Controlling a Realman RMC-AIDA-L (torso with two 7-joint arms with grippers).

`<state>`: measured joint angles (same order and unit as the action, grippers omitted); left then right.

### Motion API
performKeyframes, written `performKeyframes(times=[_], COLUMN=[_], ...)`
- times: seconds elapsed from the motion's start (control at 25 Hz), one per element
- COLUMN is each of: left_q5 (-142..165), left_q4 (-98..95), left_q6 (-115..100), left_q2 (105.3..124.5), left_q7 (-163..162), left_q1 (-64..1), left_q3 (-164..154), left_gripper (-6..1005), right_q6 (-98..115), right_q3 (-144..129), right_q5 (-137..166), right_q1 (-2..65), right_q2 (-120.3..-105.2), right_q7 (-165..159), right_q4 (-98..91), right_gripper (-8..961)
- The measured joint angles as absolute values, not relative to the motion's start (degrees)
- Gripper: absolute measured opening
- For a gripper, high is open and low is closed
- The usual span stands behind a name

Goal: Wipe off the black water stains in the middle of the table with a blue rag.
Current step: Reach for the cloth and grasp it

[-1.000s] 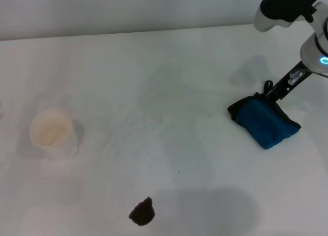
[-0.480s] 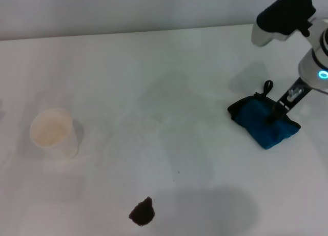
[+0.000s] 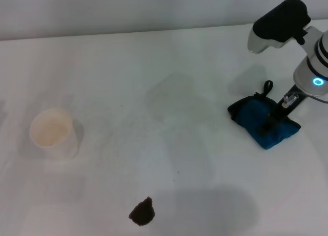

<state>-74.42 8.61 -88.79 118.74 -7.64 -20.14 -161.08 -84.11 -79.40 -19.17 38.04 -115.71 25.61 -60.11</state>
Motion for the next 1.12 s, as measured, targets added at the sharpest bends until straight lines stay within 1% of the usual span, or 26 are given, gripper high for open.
performKeyframes(times=[0.16, 0.36, 0.68, 0.92, 1.12], left_q5=[-74.3, -74.3, -74.3, -74.3, -74.3], left_q4=[8.6, 8.6, 8.7, 8.7, 8.8], left_q6=[-88.8, -88.8, -88.5, -88.1, -88.1], left_q2=[118.74, 118.74, 118.74, 118.66, 118.65], left_q7=[-7.6, -7.6, -7.6, -7.6, -7.6], left_q1=[-20.2, -20.2, -20.2, -20.2, -20.2], left_q3=[-161.1, -161.1, -161.1, -161.1, -161.1], left_gripper=[876, 877, 876, 877, 877], right_q6=[-83.7, -82.6, -81.7, -81.6, -82.0], right_q3=[-79.7, -80.3, -81.7, -81.5, -81.4], right_q5=[-19.2, -19.2, -19.2, -19.2, -19.2], right_q1=[38.4, 40.0, 41.8, 42.2, 42.3], right_q2=[-115.73, -115.71, -115.71, -115.57, -115.42], right_q7=[25.6, 25.6, 25.5, 25.5, 25.5], right_q4=[-59.2, -55.0, -52.4, -52.0, -52.1], right_gripper=[860, 674, 604, 520, 376])
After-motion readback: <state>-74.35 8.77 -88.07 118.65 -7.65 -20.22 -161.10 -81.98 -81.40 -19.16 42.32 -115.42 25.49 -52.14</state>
